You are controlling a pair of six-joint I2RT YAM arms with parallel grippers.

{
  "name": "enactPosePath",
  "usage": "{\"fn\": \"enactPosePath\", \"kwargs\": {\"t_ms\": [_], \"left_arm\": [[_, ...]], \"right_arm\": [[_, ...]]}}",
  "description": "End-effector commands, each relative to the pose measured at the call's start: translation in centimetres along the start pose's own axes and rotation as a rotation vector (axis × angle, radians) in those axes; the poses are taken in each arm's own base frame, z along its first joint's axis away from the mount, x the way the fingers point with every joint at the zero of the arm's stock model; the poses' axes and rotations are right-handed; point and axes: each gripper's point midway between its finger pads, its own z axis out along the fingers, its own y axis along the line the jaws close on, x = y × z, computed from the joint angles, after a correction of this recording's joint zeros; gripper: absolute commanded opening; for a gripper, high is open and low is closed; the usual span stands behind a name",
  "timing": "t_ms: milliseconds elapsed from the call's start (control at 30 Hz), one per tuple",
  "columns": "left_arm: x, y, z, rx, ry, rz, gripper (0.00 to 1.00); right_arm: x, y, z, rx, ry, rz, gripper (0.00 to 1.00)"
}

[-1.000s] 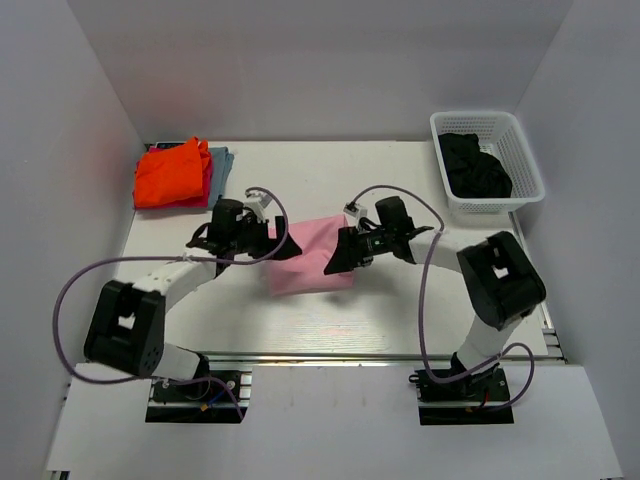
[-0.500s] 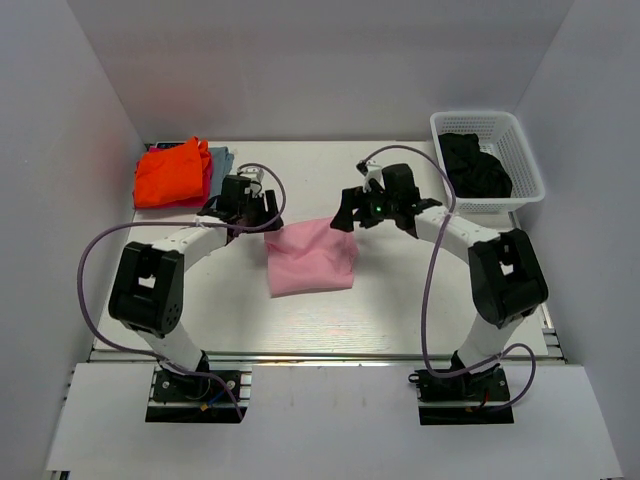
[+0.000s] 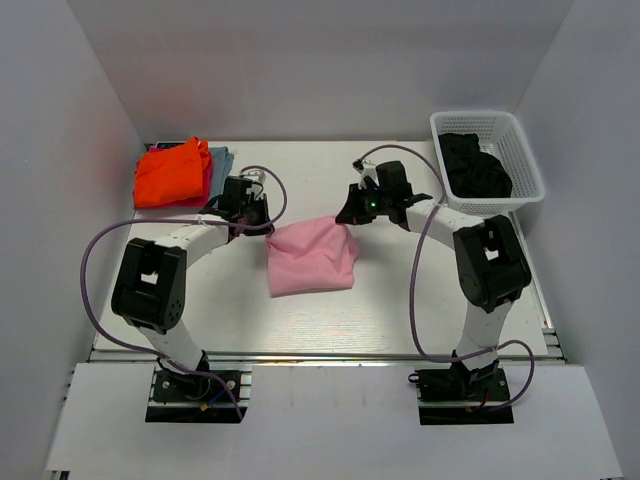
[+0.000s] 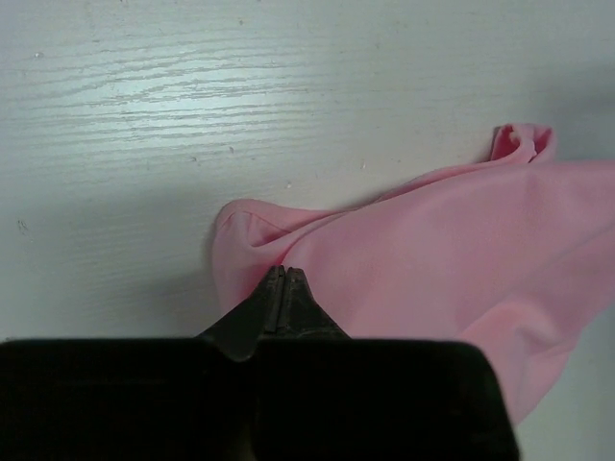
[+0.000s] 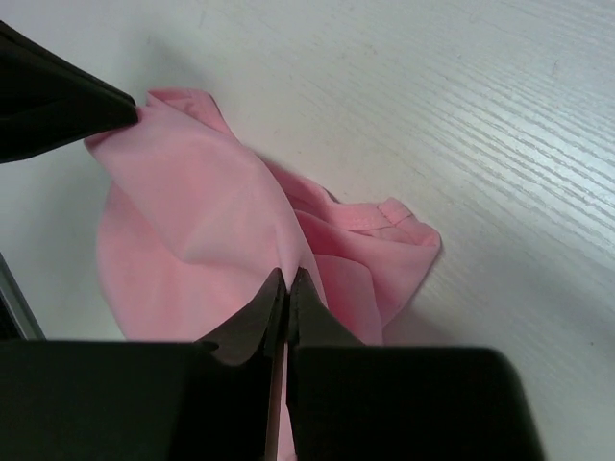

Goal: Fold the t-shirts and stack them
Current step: Smooth out wrinkles on the folded tshirt

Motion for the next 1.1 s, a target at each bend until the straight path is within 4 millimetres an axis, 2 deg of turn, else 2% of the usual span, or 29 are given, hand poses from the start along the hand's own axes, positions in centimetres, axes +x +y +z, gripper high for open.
{"fn": "enactPosePath", "kwargs": {"t_ms": [0,67,133,200,300,367,400,433,500,533,667,833,867,900,967,1033,1067], "left_arm": [[-3.3,-1.7,-2.0,0.047,-0.099,0.0,0.0],[-3.4,-1.5,-2.7,0.036,-0.136,-0.007,0.0],[-4.5,-2.0,-4.3,0.045,-0.2,-0.011,0.0],[-4.6,-2.5,-5.1,0.077,-0.232,-0.011,0.0],[-5.3,-3.5,-7.2,0.125,-0.288,0.026,0.0],[-4.9,-3.7,-8.2,0.142,-0.305,0.031,0.0],[-5.3,-4.2,-9.4,0.155,-0.336,0.025,0.0],[-4.8,-3.7,-9.6,0.139,-0.34,0.022,0.0],[-4.4,-3.4,-10.3,0.121,-0.345,0.004,0.0],[-4.3,-3.2,-10.8,0.113,-0.36,0.003,0.0],[-4.5,-2.6,-10.7,0.083,-0.37,-0.003,0.0],[-5.1,-2.1,-9.0,0.05,-0.359,-0.011,0.0],[-5.2,-2.0,-8.6,0.046,-0.35,-0.012,0.0],[-5.3,-1.7,-8.2,0.032,-0.346,-0.015,0.0],[-5.2,-1.0,-6.9,-0.003,-0.334,-0.023,0.0],[-6.2,-0.1,-6.4,-0.044,-0.354,-0.043,0.0],[-5.9,0.4,-5.4,-0.065,-0.333,-0.047,0.0]], "right_arm": [[-2.7,1.7,-2.2,-0.026,-0.102,-0.031,0.0],[-3.0,2.3,-3.1,-0.049,-0.112,-0.022,0.0],[-2.6,2.4,-3.5,-0.076,-0.103,-0.012,0.0],[-2.4,2.9,-4.1,-0.122,-0.097,0.003,0.0],[-1.7,5.6,-5.4,-0.273,-0.075,-0.017,0.0],[-1.2,6.1,-6.2,-0.306,-0.079,-0.028,0.0],[-1.8,7.1,-7.2,-0.334,-0.105,-0.054,0.0],[-1.0,6.6,-7.2,-0.326,-0.103,-0.04,0.0],[-1.4,6.7,-7.8,-0.337,-0.131,-0.048,0.0],[-1.0,6.5,-7.8,-0.339,-0.123,-0.036,0.0],[-0.6,6.2,-7.7,-0.419,-0.1,0.045,0.0],[-2.3,4.8,-7.4,-0.427,-0.146,0.049,0.0],[-2.9,4.2,-6.6,-0.43,-0.142,0.052,0.0],[-2.9,4.2,-6.5,-0.448,-0.133,0.056,0.0],[-2.7,3.2,-5.0,-0.46,-0.109,0.072,0.0],[-3.8,2.2,-3.9,-0.454,-0.115,0.07,0.0],[-3.8,1.8,-3.5,-0.453,-0.107,0.086,0.0]]}}
